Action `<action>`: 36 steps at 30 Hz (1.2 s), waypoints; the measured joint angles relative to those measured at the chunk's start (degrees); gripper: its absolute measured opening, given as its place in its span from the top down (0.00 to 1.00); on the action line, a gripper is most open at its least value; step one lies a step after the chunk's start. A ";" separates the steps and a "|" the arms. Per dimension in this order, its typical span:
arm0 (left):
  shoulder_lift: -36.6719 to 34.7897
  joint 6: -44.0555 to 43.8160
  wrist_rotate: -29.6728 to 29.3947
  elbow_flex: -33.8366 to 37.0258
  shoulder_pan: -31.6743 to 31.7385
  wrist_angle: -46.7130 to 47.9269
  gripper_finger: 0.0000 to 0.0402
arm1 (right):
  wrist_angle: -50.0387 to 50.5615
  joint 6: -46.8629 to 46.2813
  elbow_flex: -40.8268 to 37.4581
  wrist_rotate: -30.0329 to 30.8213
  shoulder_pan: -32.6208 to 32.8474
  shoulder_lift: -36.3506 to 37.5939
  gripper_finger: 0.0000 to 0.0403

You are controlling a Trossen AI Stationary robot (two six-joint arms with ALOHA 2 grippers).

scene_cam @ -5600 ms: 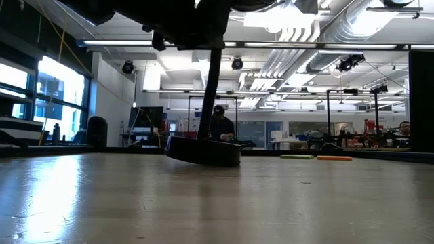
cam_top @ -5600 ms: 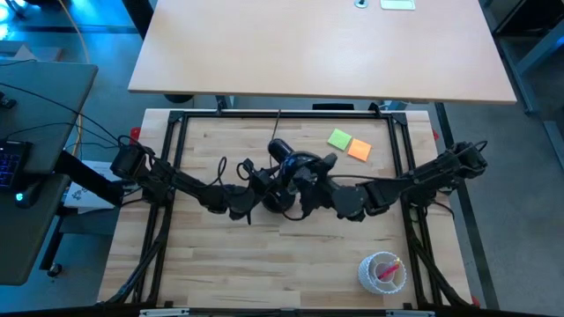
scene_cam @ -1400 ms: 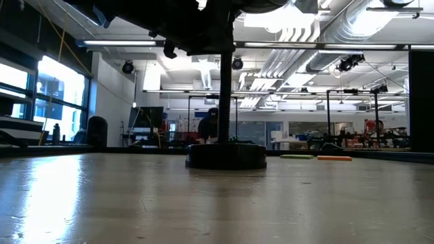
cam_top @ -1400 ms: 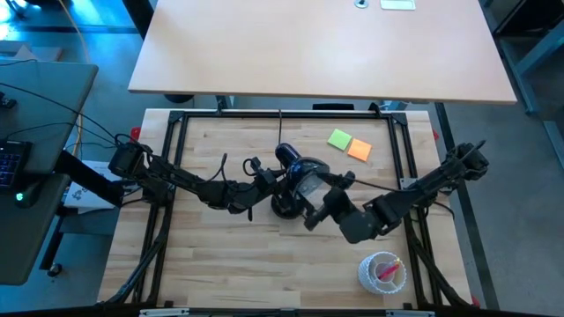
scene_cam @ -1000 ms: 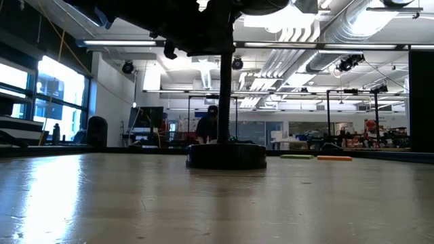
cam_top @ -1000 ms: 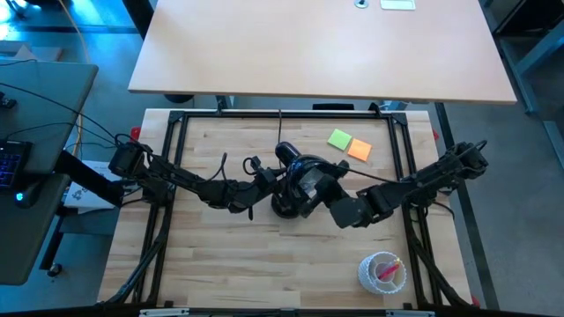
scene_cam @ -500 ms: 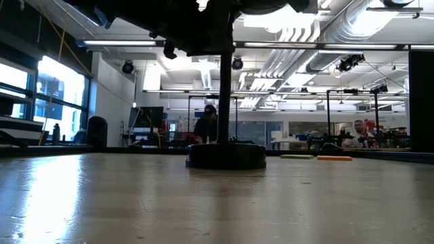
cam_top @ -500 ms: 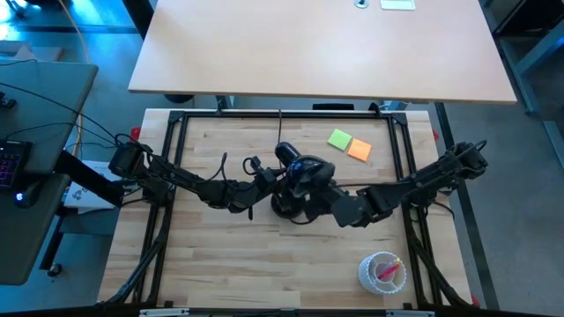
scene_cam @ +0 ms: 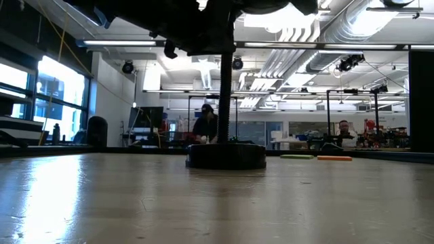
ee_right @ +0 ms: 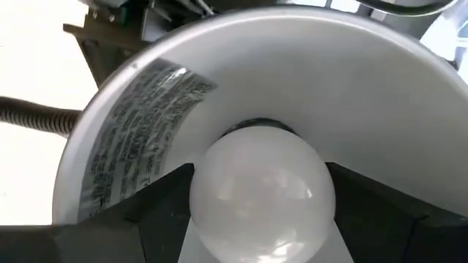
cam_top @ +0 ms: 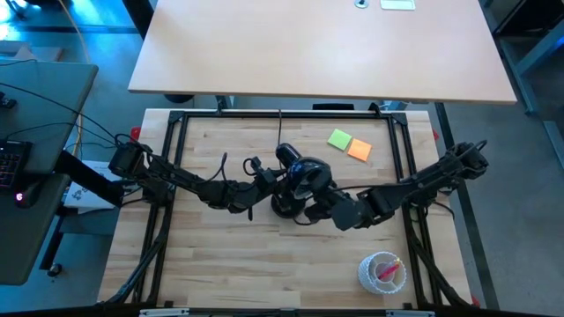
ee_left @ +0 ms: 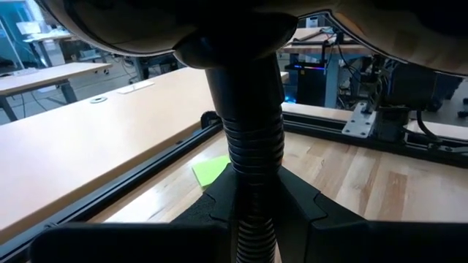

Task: Screw lightbulb
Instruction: Remove the white lightbulb from the black lamp

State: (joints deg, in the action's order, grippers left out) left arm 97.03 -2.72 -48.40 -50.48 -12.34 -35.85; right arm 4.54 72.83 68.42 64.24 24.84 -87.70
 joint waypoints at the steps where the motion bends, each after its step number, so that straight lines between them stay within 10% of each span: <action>1: 0.00 0.00 0.04 0.00 0.00 0.02 0.89 | 0.03 -0.87 -0.01 0.07 0.29 0.00 0.28; 36: 0.00 -1.27 -0.02 0.04 0.02 -0.07 0.89 | -3.47 -10.23 -0.17 0.97 4.45 -0.04 0.20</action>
State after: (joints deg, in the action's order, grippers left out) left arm 97.03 -3.99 -48.42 -50.44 -12.32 -35.92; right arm 1.07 62.60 68.25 65.21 29.28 -87.74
